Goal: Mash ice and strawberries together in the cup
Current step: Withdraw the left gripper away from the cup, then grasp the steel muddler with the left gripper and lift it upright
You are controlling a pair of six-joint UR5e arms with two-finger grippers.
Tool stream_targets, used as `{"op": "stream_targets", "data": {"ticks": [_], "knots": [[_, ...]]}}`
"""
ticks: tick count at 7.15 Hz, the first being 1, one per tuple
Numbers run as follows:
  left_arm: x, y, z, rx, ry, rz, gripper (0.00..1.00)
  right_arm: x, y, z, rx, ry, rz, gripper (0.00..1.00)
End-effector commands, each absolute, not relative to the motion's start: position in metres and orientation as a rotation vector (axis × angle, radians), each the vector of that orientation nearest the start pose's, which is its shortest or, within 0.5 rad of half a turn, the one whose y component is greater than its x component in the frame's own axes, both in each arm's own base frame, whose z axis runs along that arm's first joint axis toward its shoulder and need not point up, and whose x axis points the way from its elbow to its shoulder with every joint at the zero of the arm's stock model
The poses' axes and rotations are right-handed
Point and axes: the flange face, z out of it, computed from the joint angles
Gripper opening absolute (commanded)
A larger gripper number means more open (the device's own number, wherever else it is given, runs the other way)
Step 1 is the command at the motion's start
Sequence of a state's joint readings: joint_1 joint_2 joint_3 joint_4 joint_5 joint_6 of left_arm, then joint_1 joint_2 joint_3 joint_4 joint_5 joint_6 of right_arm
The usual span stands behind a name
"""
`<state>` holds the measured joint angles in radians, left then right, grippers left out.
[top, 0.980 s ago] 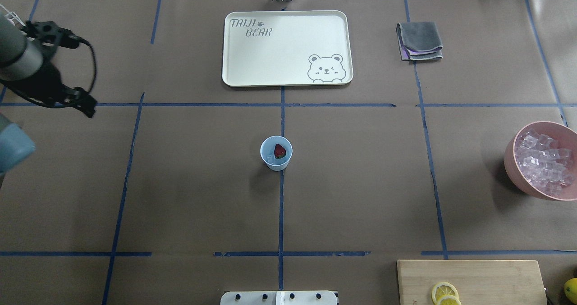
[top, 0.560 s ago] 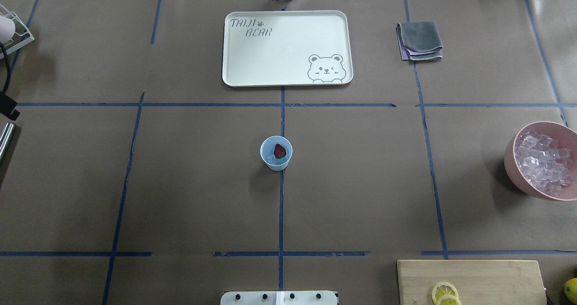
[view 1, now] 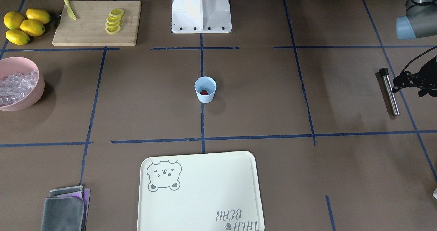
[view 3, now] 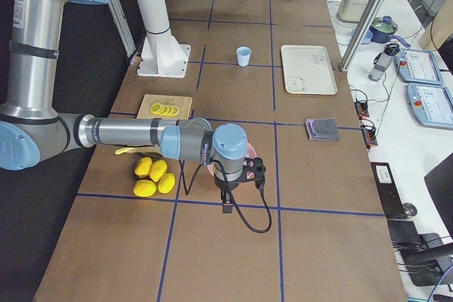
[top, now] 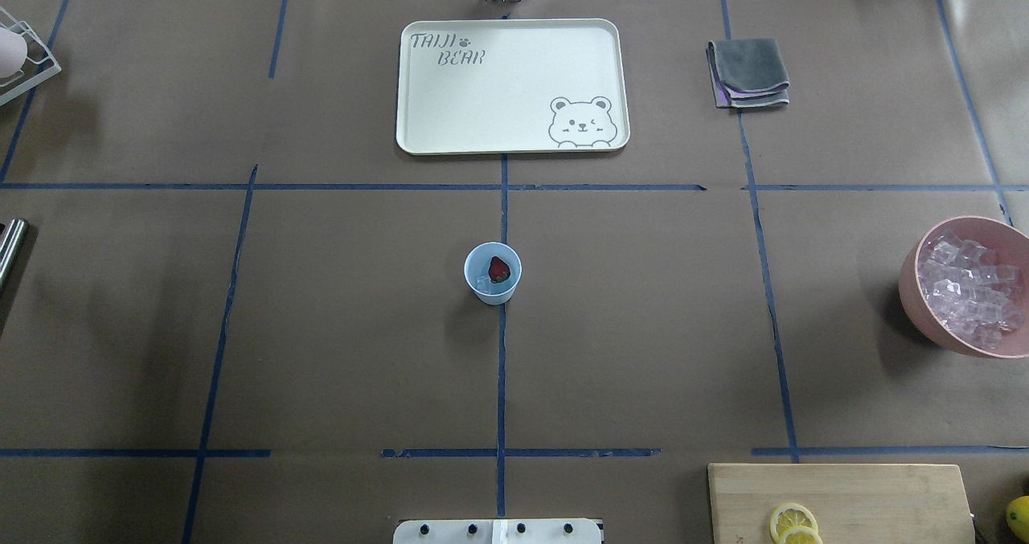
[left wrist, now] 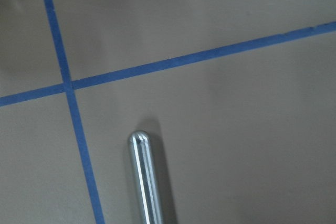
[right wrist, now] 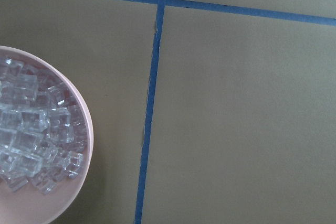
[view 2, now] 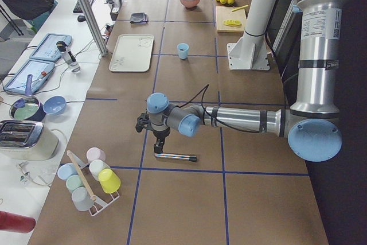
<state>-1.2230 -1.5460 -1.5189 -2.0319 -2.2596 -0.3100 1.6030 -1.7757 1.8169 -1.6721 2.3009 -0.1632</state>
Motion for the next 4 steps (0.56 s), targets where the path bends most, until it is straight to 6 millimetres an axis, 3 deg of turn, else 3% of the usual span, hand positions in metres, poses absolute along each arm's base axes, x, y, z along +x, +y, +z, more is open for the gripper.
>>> {"op": "stream_targets", "data": {"ticks": [1, 4], "knots": [[0.106, -0.495, 0.678, 0.124, 0.767, 0.145, 1.0, 0.08, -0.398, 0.639, 0.022, -0.733, -0.104, 1.0], [0.108, -0.496, 0.699, 0.124, 0.765, 0.122, 1.0, 0.08, -0.398, 0.639, 0.022, -0.732, -0.104, 1.0]]}}
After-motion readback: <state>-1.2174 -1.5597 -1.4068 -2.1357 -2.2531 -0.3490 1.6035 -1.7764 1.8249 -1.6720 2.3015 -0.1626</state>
